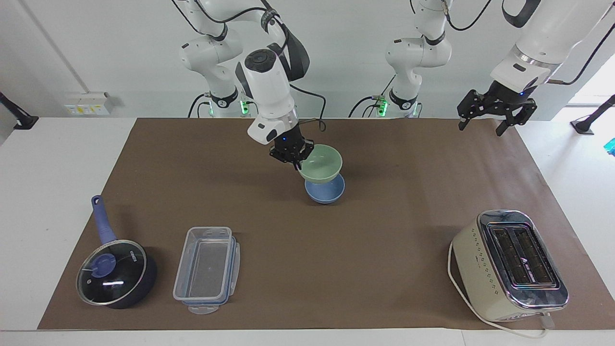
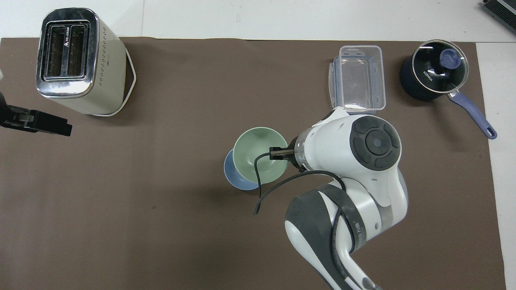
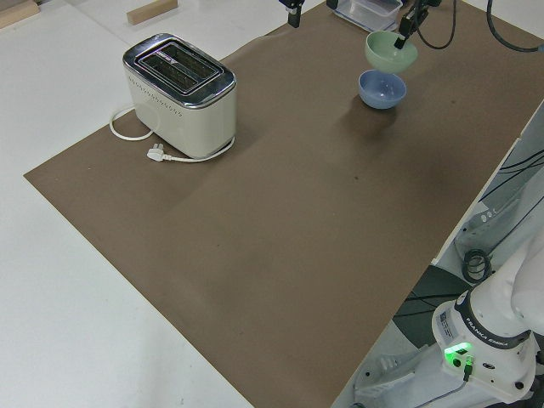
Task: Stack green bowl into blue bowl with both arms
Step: 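Lift the green bowl with the right gripper toward the blue bowl, then lower the green bowl into the blue bowl with the right gripper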
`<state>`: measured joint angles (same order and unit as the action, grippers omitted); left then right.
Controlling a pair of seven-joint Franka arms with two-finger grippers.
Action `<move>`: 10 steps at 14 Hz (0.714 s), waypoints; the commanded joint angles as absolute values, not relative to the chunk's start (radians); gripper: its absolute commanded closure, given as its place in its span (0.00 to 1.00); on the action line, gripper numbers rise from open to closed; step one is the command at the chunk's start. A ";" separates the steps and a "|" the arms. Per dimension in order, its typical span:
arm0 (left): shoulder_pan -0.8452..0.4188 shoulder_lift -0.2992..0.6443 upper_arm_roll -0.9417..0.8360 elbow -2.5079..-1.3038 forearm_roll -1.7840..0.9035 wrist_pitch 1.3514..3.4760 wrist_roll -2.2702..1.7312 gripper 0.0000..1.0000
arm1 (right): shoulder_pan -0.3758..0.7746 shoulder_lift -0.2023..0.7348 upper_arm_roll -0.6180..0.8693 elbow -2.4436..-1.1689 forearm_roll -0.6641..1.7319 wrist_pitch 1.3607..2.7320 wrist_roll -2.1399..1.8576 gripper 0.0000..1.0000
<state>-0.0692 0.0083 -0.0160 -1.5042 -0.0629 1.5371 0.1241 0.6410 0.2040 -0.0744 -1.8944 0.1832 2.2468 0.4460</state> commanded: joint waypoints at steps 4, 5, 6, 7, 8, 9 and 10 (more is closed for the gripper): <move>-0.058 0.008 -0.026 -1.489 -0.044 1.523 0.130 0.00 | 0.635 0.186 -0.071 -1.994 0.190 2.313 0.414 1.00; -0.058 0.008 -0.026 -1.491 -0.044 1.523 0.130 0.00 | 0.637 0.190 -0.071 -2.000 0.190 2.328 0.414 1.00; -0.057 0.008 -0.026 -1.491 -0.044 1.523 0.130 0.00 | 0.637 0.192 -0.071 -2.002 0.190 2.327 0.413 1.00; -0.057 0.008 -0.026 -1.491 -0.044 1.523 0.130 0.00 | 0.637 0.192 -0.071 -2.003 0.190 2.327 0.411 1.00; -0.057 0.008 -0.026 -1.491 -0.044 1.523 0.130 0.00 | 0.637 0.190 -0.071 -2.016 0.190 2.329 0.402 1.00; -0.057 0.008 -0.026 -1.491 -0.044 1.523 0.130 0.00 | 0.637 0.190 -0.071 -2.023 0.190 2.330 0.400 1.00; -0.057 0.008 -0.026 -1.491 -0.044 1.523 0.130 0.00 | 0.638 0.192 -0.071 -2.025 0.190 2.332 0.400 1.00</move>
<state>-0.0692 0.0083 -0.0161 -1.5042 -0.0629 1.5371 0.1241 0.6415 0.2144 -0.0751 -1.9883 0.1828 2.3038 0.4285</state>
